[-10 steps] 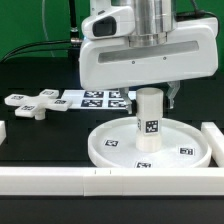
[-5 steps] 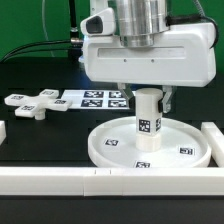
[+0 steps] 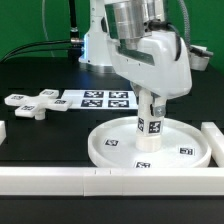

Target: Assemble round table

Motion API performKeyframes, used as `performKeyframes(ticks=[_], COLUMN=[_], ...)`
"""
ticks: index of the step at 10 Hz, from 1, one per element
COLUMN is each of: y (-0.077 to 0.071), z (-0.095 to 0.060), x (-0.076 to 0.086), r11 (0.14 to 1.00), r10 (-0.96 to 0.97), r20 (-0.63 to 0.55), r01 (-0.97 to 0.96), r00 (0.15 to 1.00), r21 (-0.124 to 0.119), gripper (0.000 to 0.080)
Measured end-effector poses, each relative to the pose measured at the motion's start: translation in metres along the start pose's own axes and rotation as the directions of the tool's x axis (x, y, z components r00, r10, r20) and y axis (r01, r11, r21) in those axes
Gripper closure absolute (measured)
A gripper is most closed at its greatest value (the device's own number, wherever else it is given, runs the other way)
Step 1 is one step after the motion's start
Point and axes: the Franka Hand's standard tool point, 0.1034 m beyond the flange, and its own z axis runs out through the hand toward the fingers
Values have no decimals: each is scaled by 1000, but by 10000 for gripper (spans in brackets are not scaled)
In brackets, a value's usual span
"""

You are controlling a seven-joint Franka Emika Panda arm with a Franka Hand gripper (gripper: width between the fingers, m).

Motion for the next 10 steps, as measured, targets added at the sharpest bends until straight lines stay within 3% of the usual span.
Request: performKeyframes(ticks=[4,5,6,10], y=[0,0,0,0], z=[1,1,1,0], x=[-1,-1,-1,-2], r11=[990,994,998,974], r10=[139,106,64,-228], r20=[28,28,28,34], r01=[-139,-106,-64,229], r00=[990,994,998,973], r21=[-6,-5,-4,-3], gripper=[390,339,198,152])
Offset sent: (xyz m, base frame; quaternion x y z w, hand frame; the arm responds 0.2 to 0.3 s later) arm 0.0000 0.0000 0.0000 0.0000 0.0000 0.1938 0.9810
